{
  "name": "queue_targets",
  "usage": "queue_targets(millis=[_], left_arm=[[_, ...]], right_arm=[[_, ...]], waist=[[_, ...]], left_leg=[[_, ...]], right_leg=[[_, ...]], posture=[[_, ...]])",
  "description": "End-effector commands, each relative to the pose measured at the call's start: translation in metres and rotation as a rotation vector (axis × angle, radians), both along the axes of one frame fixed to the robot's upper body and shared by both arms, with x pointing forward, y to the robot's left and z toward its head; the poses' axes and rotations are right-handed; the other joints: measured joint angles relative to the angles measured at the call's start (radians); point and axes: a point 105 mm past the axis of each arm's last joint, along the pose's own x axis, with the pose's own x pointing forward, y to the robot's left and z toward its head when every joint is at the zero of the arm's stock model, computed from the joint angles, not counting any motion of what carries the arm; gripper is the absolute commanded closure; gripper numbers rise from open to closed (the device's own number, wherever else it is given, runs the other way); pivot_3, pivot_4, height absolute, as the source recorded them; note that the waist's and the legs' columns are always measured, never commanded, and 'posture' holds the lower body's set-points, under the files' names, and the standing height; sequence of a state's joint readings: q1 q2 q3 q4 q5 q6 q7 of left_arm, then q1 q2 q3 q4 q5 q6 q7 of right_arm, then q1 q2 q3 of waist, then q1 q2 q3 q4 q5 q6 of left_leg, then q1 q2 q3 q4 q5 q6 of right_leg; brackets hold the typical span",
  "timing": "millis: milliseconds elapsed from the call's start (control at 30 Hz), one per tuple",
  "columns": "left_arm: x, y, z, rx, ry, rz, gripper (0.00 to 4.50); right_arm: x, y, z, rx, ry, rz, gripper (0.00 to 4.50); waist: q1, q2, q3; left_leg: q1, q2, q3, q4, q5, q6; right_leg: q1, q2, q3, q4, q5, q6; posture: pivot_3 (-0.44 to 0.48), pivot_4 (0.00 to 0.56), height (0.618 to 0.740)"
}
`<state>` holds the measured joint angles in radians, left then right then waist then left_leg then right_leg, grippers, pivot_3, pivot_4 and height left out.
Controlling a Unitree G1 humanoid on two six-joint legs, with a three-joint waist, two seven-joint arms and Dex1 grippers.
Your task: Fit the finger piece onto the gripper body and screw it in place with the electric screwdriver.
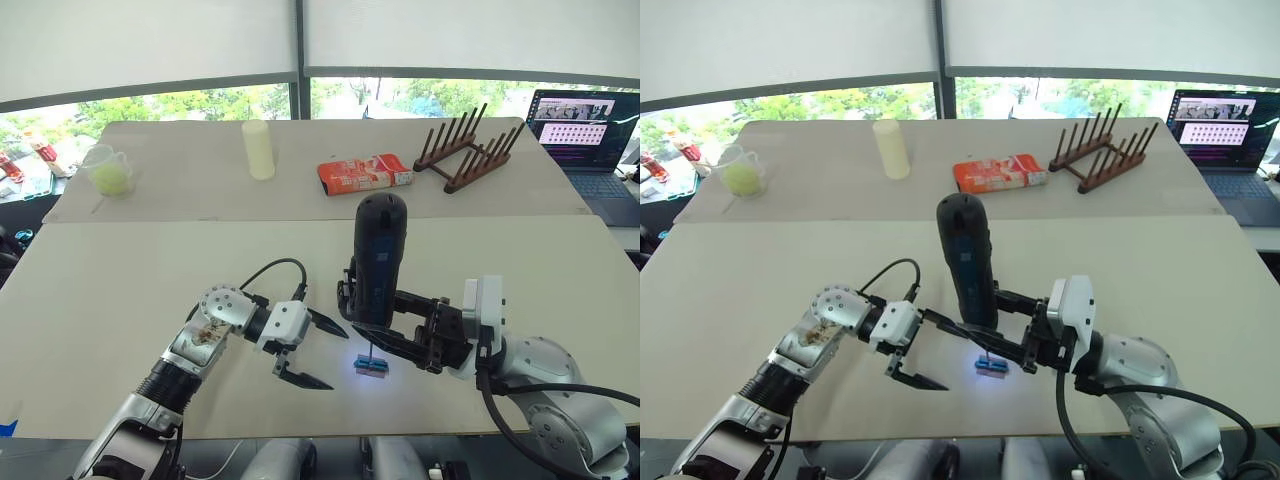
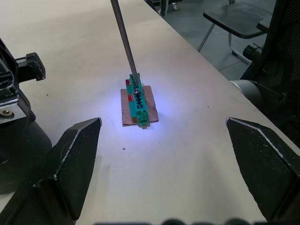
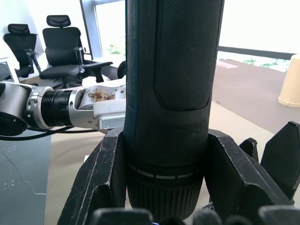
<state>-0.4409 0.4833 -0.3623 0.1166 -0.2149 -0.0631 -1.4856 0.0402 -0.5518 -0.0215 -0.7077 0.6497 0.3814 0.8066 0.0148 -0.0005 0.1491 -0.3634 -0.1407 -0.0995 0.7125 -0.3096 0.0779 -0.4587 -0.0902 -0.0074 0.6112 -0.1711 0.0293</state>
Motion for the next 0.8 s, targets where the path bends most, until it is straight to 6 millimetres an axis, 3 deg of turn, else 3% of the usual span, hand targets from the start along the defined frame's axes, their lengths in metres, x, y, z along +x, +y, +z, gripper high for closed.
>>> queue_targets(millis=[33,800], left_arm=[[0.0014,-0.0027,0.0067,-0.016,-0.035,-0.013,0.0],[0.0041,-0.0025,0.0025,-0.016,-0.038,-0.009,0.0]], right_arm=[[-0.0054,0.0003,0.0139,0.032,-0.078,0.011,2.58],[-0.0016,0.0008,0.0147,0.031,-0.092,0.014,2.58]], waist=[[0.0,0.0,0.0],[0.0,0.0,0.0]], left_leg=[[0.0,0.0,0.0,0.0,0.0,0.0],[0.0,0.0,0.0,0.0,0.0,0.0]], right_leg=[[0.0,0.0,0.0,0.0,0.0,0.0],[0.0,0.0,0.0,0.0,0.0,0.0]], posture=[[0.0,0.15,0.74],[0.0,0.15,0.74]])
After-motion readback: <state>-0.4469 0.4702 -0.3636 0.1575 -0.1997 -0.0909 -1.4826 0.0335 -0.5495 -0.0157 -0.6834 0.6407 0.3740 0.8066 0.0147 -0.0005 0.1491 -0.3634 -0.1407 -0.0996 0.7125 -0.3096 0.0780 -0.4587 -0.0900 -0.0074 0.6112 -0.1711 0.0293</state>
